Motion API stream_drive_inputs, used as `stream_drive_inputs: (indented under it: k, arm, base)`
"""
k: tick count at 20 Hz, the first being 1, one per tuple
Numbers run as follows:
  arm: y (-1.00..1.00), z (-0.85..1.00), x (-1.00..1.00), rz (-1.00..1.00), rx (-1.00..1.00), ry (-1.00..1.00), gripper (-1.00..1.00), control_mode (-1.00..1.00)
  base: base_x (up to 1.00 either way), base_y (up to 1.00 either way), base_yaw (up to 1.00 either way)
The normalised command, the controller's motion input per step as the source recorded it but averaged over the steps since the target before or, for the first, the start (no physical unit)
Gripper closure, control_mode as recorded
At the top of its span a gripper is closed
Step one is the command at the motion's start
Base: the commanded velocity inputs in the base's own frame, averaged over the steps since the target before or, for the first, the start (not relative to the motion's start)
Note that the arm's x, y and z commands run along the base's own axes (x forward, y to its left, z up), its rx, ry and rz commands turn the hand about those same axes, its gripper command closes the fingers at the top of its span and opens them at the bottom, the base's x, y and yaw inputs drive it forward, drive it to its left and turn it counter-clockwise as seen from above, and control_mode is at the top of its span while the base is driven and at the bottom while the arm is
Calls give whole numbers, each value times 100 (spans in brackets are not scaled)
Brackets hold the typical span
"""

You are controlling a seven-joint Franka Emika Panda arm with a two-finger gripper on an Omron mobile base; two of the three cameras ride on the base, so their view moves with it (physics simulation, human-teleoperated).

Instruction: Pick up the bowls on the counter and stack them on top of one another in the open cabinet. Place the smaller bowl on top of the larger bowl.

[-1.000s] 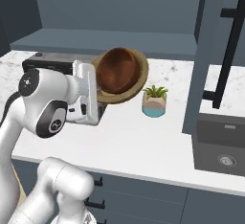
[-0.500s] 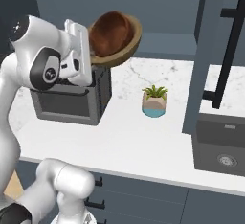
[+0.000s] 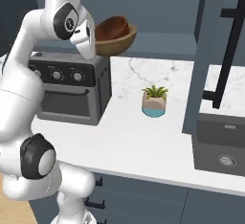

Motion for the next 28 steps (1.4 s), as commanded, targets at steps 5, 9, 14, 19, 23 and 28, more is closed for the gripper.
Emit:
stream_drive_inputs:
  k: [5, 9, 14, 19, 23, 28]
  arm:
    - [-4, -3, 100, 1, 0, 9, 100, -100]
    - [-3, -9, 100, 3, 0, 0, 100, -100]
    - [0, -19, 86, 8, -1, -9, -100, -100]
    - [0, 0, -17, 4, -3, -23, -100, -100]
    - [0, 0, -99, 2, -4, -32, -100, -100]
    - [-7, -52, -100, 9, -7, -16, -100, -100]
  base:
    - [0, 0, 0]
    - [0, 0, 0]
    - [0, 0, 0]
    - [0, 0, 0]
    - [0, 0, 0]
    - [0, 0, 0]
